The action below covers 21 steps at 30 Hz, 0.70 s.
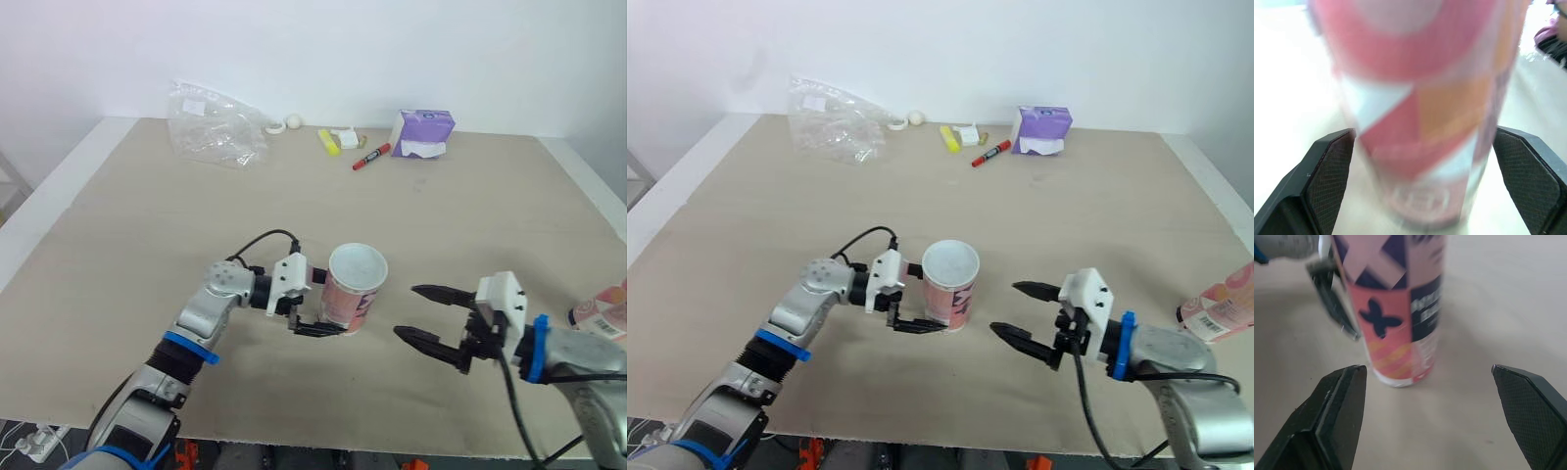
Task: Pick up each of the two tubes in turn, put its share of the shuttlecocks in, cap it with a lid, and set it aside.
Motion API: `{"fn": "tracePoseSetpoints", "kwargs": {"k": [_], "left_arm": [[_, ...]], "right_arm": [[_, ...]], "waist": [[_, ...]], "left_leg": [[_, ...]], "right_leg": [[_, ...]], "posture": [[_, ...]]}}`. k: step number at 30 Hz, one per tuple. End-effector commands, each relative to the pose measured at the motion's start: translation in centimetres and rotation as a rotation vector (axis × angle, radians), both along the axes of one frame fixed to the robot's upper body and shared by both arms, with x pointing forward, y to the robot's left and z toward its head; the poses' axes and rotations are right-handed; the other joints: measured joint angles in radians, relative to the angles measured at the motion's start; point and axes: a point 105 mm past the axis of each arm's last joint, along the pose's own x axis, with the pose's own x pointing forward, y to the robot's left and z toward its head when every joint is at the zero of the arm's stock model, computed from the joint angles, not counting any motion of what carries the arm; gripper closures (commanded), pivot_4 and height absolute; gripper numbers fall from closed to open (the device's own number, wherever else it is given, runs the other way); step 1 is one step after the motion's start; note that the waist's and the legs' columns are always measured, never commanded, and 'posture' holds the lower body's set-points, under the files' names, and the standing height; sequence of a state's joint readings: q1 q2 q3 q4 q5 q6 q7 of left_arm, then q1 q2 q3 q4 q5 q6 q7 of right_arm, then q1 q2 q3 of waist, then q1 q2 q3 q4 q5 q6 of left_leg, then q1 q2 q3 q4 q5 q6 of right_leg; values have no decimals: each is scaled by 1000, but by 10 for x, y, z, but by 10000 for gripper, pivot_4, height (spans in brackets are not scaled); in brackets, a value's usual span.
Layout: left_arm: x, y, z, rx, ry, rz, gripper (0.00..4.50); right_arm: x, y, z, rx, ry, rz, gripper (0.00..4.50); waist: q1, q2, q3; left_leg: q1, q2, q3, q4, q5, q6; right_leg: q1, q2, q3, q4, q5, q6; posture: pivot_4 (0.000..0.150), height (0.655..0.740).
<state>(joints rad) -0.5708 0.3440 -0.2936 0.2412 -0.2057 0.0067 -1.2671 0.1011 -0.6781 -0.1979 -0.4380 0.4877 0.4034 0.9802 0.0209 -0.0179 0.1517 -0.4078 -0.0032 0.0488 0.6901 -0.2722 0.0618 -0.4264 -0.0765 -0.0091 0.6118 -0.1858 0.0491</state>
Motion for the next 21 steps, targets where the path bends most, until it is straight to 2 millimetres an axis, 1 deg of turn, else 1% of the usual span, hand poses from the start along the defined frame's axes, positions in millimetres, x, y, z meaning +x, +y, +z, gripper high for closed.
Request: {"fn": "tracePoseSetpoints", "kwargs": {"k": [1, 3, 6, 10, 15, 17, 21], "left_arm": [[1, 9, 15, -39, -43, 15, 0], [2, 15, 17, -47, -44, 33, 0], [-1, 21, 27, -115, -2, 45, 0], [-10, 27, 40, -219, 70, 47, 0], [-18, 30, 33, -228, 81, 53, 0], [-19, 30, 31, -232, 77, 58, 0], [-17, 38, 26, -226, 50, 80, 0]], "right_arm": [[5, 10, 1, 6, -50, 21, 1200], [6, 16, -4, 14, -48, 38, 1200], [10, 23, -9, 23, -55, 51, 1200], [14, 33, -12, 49, -65, 64, 1200], [18, 46, -17, 73, -75, 85, 1200], [20, 48, -17, 85, -77, 87, 1200], [24, 61, -20, 100, -85, 112, 1200]], "waist": [[0, 0, 0], [0, -1, 0], [0, -1, 1], [-1, -1, 1], [-4, 0, 1], [-5, -1, 1], [-10, -1, 1]], "left_leg": [[0, 0, 0, 0, 0, 0], [0, 0, 0, 0, 0, 0], [0, 0, 0, 0, 0, 0], [0, -1, 0, 0, 0, 0], [0, -1, 0, 0, 0, 0], [1, -1, 0, 0, 0, -1], [1, 0, 0, 0, 1, -1]], "right_leg": [[0, 0, 0, 0, 0, 0], [0, 0, 1, 0, 1, -1], [0, 0, 0, 0, 1, -1], [0, 0, 0, 0, 1, -1], [1, 0, 0, 1, 1, -2], [1, 0, 0, 1, 1, -2], [1, 0, 1, 1, 2, -3]], "posture": [[1500, 7400], [1500, 7400], [1500, 7400], [1500, 7400], [1500, 7400], [1500, 7400], [1500, 7400]]}}
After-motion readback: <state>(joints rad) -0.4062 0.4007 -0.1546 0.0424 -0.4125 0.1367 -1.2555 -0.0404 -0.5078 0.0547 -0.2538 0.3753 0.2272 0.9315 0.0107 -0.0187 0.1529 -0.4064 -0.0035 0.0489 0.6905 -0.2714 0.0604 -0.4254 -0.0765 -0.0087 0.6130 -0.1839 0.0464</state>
